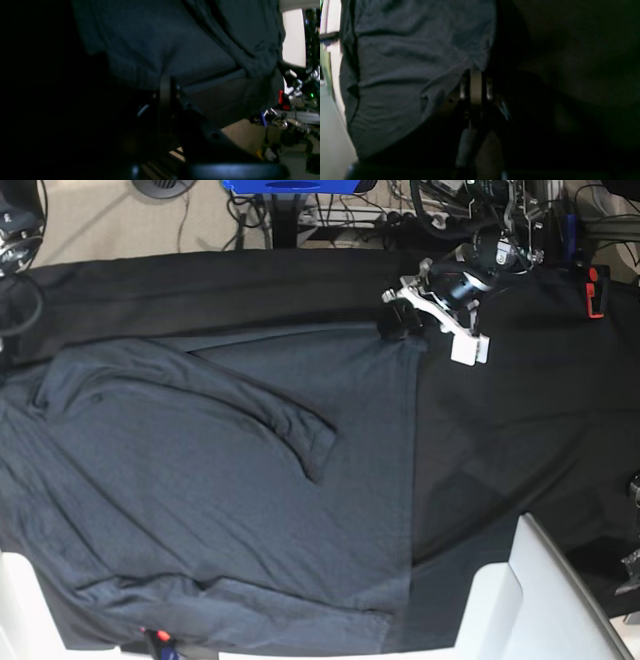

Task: Fold the T-shirt properly
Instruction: 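Pull the held shirt edge outward with the left gripper to spread it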

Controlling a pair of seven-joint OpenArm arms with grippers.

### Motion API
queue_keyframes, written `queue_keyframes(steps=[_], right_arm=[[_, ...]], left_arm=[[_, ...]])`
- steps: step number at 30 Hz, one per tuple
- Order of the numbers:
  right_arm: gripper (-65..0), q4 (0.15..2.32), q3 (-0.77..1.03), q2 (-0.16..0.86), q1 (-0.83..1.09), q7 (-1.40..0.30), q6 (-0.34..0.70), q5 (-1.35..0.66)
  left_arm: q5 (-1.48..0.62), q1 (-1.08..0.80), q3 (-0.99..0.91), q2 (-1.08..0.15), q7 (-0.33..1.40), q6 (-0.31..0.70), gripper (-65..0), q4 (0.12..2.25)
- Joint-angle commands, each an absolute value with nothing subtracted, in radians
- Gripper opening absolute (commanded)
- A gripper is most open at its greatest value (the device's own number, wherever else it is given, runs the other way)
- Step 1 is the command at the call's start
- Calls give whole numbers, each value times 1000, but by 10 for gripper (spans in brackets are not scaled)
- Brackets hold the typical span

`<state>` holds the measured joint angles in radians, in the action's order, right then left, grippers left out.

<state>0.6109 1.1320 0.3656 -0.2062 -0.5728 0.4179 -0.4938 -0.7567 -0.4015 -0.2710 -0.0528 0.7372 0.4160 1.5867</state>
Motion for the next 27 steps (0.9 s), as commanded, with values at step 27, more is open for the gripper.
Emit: queue_keyframes(steps=[27], right_arm=[[-650,1096,1136,236,-8,-880,418,-510]], left_arm=[[-769,-544,-487,-65,842,420,-650,1764]])
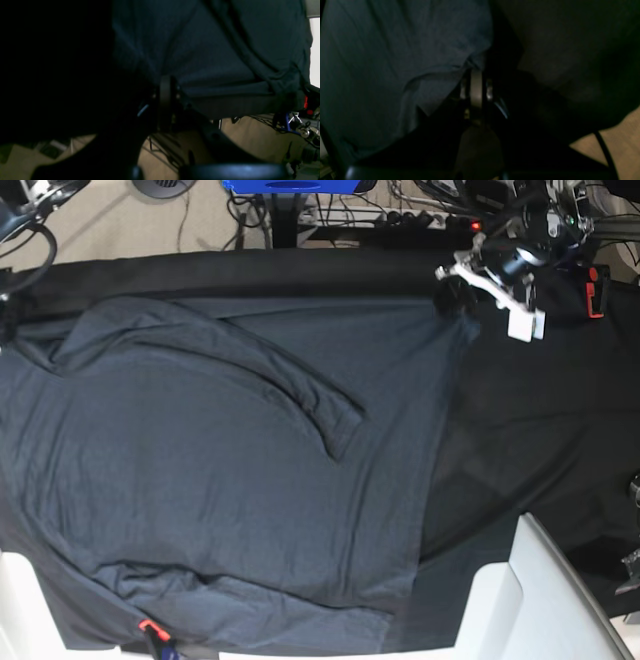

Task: Fold the T-shirt properly
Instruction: 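Pull the held shirt edge outward with the left gripper to spread it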

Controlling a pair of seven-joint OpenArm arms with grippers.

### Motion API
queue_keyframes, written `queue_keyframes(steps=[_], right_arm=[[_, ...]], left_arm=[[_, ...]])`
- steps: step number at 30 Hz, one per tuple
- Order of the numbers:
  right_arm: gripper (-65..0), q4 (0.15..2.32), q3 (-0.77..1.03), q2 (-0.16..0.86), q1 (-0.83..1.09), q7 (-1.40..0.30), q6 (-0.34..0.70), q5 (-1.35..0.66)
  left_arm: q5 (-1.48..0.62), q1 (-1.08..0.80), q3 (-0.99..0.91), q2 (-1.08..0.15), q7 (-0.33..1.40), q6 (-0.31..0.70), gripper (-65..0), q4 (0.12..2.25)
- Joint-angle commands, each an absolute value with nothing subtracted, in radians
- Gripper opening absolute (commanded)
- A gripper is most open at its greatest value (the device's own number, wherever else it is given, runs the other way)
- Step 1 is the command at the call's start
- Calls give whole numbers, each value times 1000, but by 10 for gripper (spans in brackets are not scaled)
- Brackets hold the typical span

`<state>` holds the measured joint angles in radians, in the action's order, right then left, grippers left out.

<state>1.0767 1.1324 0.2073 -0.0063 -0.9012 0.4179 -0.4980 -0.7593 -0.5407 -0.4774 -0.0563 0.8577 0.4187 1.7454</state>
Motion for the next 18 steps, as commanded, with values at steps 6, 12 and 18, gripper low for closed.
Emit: queue_keyframes(steps=[6,12,18], right_arm=[[-650,1150,1138,214,18,-937,418,-510],[-650,1214,1138,191,79,-938,418,-510],[-650,1221,1136,183,108,-992,418,-510]], left_arm=[[-769,-575,-489,-67,842,420,-650,1764],[-769,-622,-490,-74,842,420,-650,1779],[-769,-659,-490,-87,842,420,-650,1833]])
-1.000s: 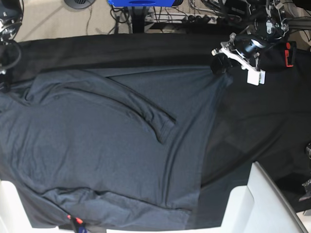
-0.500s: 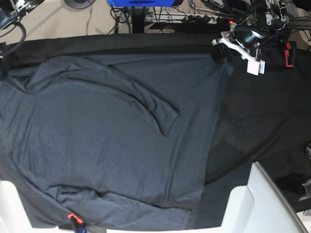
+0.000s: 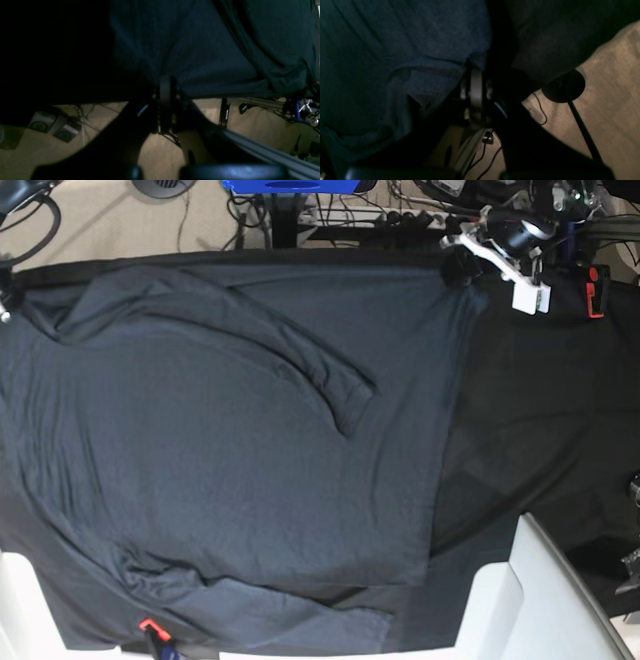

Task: Fold the T-shirt properly
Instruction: 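Pull the held shirt edge outward with the left gripper to spread it, then drag the shirt edge with the left gripper to smooth the fabric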

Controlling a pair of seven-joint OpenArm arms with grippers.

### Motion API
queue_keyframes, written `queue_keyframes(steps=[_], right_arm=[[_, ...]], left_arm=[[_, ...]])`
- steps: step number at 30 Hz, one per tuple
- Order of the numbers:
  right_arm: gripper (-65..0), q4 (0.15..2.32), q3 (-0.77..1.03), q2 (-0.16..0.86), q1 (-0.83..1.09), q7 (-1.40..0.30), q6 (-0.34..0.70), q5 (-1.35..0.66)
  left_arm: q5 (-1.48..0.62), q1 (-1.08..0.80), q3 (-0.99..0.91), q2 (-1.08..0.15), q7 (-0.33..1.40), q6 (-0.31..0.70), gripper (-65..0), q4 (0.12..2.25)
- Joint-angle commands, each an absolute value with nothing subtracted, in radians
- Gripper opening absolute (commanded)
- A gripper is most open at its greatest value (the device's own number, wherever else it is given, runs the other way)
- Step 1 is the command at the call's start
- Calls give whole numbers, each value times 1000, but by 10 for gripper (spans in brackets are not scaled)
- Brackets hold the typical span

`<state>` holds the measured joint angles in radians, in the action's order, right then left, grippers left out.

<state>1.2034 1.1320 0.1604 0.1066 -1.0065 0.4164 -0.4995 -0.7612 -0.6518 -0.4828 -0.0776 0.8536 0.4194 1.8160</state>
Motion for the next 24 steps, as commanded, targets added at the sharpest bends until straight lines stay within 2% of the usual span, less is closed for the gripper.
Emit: queue_keyframes(steps=[1,7,11,19,24], right_arm=[[-650,1221,1136,183,108,-990,418,-510],[-650,1221,1124,186,84,-997,412,-504],[-650,1221,1122,186,67,-998,295,-504],[-650,1219,1081,216,15,-1075,280,-504],[-650,1221,1018,219,-12,-1072,159,-506]], left_arm=[[-769,-659,-490,-88,842,420,-650,1830],[-769,-645,-483,-88,842,420,-650,1825],[-768,-613,-484,-88,843,420,-650,1816],[-765,-547,-481,-88,845,417,-650,1771],[-766,-518,-479,-88,845,417,-650,1735]])
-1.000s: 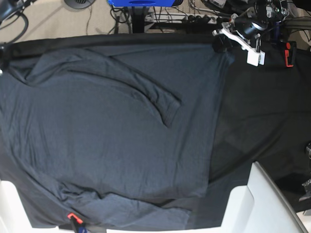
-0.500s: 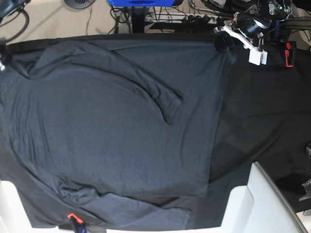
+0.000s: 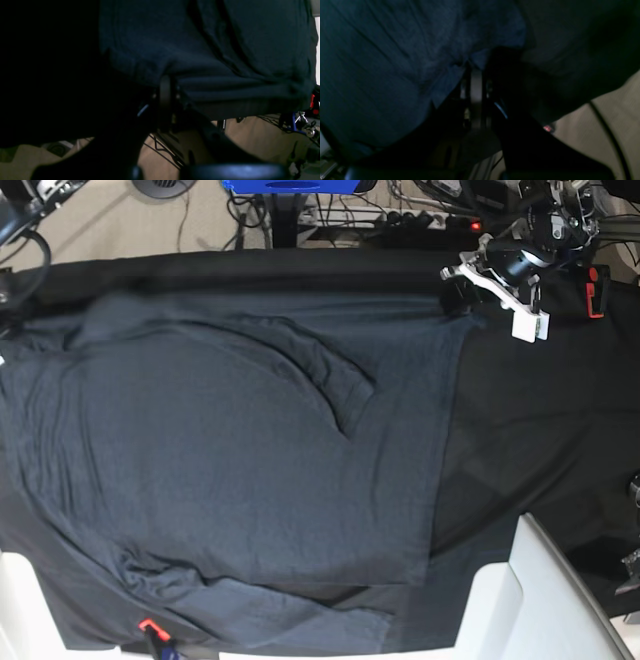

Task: Fold the T-shirt properly
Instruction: 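Drag the shirt edge with the left gripper to smooth the fabric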

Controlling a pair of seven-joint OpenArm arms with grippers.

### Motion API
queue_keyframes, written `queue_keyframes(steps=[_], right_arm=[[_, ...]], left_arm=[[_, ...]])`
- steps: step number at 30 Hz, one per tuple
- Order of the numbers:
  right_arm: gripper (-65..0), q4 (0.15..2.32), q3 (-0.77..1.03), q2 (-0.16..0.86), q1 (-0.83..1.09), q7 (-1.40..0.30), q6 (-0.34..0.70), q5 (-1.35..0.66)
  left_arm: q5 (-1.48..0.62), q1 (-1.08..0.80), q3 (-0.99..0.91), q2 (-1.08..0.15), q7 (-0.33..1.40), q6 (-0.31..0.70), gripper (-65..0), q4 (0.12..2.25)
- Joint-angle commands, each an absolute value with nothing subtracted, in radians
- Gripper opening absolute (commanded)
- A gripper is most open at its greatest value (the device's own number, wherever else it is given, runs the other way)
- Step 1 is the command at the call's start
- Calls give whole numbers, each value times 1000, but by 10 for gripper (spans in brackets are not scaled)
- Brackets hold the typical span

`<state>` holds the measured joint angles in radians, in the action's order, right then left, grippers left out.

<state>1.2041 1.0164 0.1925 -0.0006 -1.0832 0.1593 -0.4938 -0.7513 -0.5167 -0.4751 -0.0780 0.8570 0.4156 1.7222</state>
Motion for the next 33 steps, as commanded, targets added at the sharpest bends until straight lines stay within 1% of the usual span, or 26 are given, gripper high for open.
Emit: queue_keyframes(steps=[1,3,8,12,16,21,25,29,33], right_arm=[[-650,1221,1010,217,-13,-1072,153,-506],[-650,1221,987,217,-22,-1072,150,-506],[-650,1216,952,219,-68,-1072,148,-504],[-650,1199,943,237,-93,-1072,148,-503],[-650,1130,889,283,-122,-1069,148,-503],[-650,1041,880,306,-147,-1010,148,-503],[-650,989,823,325,-174,-997,148,-503],[-650,952,782,341,-200,-958,148,-503],[-650,892,782,355,-229,-941,148,-503]], left_arm=[[-768,-513,-479,-88,845,417,-650,1728],[-768,-493,-479,-88,846,417,-650,1716],[-766,-404,-490,-88,966,417,-650,1664],[-760,-352,-487,-88,969,417,-650,1655],[-760,-311,-481,-88,970,415,-650,1653],[-760,-262,-479,-88,970,415,-650,1598],[-760,-237,-479,-90,970,415,-650,1552],[-759,-211,-479,-90,969,415,-650,1544],[-759,-186,-481,-90,969,407,-650,1534]])
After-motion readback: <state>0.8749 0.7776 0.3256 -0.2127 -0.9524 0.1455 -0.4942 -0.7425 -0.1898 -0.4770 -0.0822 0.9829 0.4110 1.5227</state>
